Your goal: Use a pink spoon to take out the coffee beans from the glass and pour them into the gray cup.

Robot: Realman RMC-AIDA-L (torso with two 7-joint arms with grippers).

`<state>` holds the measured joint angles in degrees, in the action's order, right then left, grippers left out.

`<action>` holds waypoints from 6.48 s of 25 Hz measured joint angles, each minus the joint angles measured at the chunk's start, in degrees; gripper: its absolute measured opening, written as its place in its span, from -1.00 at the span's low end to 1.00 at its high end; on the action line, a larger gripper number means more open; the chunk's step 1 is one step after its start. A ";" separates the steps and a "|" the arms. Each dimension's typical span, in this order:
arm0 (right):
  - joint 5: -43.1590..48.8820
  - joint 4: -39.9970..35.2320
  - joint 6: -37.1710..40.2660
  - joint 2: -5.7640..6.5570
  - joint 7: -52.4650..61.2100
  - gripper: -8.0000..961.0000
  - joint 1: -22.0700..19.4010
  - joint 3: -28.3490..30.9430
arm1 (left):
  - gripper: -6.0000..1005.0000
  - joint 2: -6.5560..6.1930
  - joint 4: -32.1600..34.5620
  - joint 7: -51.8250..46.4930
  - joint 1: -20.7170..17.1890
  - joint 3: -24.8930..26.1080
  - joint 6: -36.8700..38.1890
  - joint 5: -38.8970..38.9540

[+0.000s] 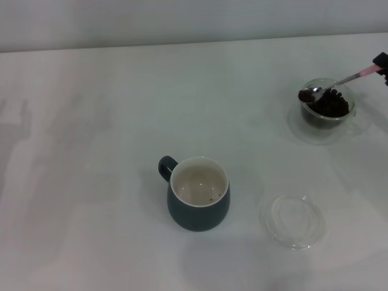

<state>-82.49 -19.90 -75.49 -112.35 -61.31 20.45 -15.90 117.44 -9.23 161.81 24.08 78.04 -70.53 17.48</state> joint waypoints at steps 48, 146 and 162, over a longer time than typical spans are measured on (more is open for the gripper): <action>0.44 12.02 -8.56 -3.36 -10.09 -0.59 7.88 -12.69 | -0.11 0.43 0.00 0.00 -0.10 0.00 3.37 0.01; 5.00 4.16 -7.13 1.25 -21.40 -0.51 -7.01 -17.80 | -0.11 -0.37 0.58 0.00 0.09 0.00 3.40 0.01; 3.70 0.89 -6.00 0.66 -30.40 -0.50 -6.56 3.07 | -0.12 -0.21 0.71 0.04 0.02 2.34 3.56 -0.02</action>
<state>-78.79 -19.01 -81.49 -111.69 -91.72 13.89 -12.83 117.23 -8.52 161.85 24.10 80.39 -66.97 17.46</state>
